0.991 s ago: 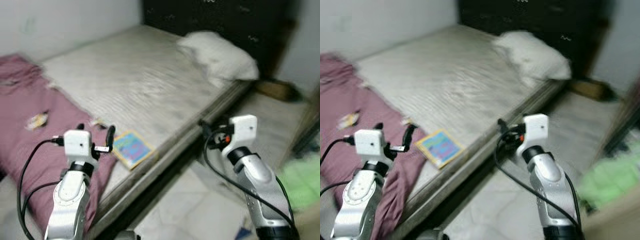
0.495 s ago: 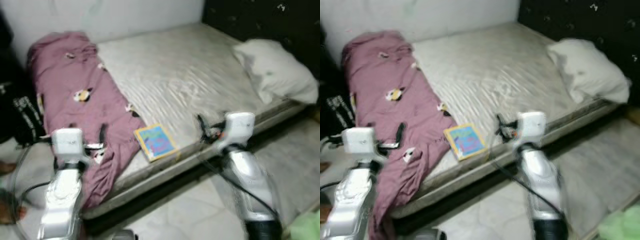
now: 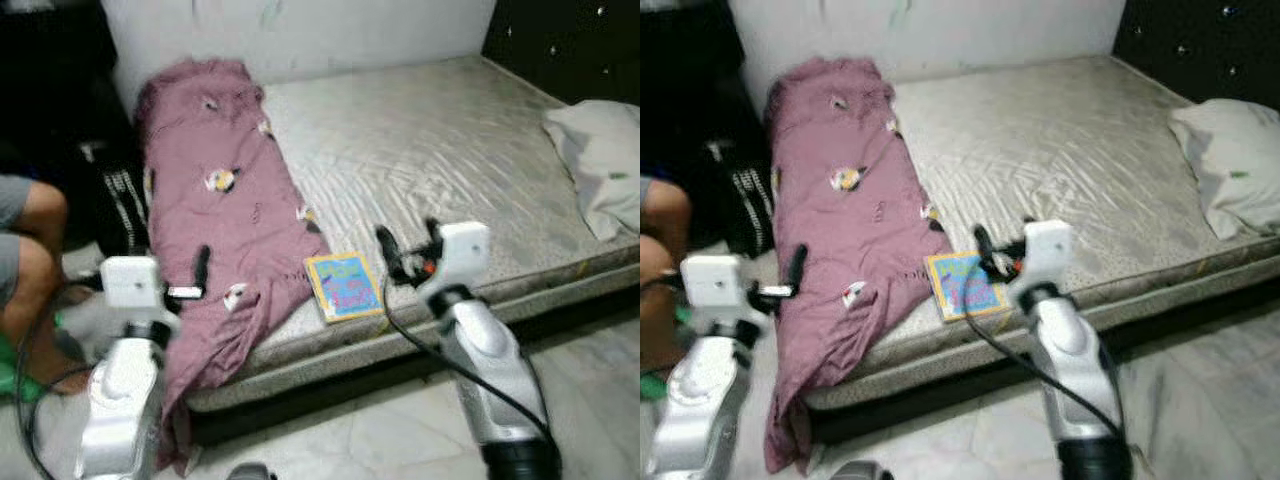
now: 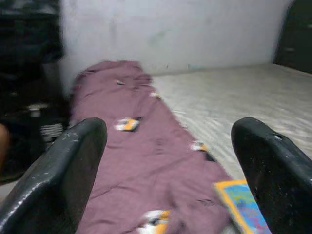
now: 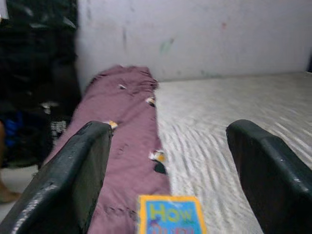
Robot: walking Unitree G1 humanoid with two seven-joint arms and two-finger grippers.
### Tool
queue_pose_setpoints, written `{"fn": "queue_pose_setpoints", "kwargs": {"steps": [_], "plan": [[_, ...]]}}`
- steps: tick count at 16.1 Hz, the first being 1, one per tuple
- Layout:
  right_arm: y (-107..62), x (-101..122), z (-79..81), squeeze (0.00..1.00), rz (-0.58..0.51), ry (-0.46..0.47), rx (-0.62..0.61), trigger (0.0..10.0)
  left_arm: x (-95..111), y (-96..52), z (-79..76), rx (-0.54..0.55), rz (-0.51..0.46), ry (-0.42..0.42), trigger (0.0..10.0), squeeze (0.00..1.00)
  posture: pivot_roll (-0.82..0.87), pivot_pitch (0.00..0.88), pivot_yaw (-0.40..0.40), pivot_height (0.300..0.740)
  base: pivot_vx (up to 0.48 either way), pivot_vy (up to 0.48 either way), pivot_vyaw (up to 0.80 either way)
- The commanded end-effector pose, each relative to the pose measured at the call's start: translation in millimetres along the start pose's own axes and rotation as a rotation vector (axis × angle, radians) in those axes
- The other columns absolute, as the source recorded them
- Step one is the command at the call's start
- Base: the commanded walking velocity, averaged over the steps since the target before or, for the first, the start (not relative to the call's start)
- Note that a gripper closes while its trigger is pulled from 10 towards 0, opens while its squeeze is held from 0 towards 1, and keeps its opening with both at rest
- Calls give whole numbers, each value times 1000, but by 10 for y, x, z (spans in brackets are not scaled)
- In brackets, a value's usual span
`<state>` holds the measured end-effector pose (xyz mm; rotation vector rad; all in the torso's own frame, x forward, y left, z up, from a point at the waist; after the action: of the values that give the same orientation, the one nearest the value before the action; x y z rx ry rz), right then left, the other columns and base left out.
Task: Clean up the room
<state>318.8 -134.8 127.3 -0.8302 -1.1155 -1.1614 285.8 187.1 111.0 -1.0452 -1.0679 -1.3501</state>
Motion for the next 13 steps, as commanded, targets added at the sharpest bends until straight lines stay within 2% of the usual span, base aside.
{"fn": "queue_pose_setpoints", "kwargs": {"steps": [1, 6, 10, 13], "plan": [[1, 18, -24, 0, -9, 8, -8, 10000, 68, 22, -13, -18, -29, 4, 10000, 0, 24, 0, 0, 740, 0, 0, 0], [7, 18, -9, 0, -10, -8, 7, 10000, 90, 22, -36, -42, -42, -1, 10000, 0, 23, 0, -1, 740, 216, 0, 0], [10, 21, -3, 0, -12, -10, 10, 10000, 94, 26, -47, -47, -44, -3, 10000, 0, 21, 0, -1, 740, 277, 0, 686], [12, 24, -6, 0, -14, -10, 10, 10000, 91, 29, -49, -48, -42, -4, 10000, 0, 21, 0, -1, 740, 277, 0, 317]]}}
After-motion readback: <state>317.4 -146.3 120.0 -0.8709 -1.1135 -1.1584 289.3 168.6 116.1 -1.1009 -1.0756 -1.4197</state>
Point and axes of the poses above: a point about 5 cm out from each wrist's last joint towards the gripper, its own y axis pointing out of the wrist towards the gripper, its own x axis along the axis of the wrist's last joint, z = x × y, the point moved 4 cm from there along y, pointing out of the wrist towards the gripper, and after that the axes turned 13 degrees about y, right-handed, at the moved point
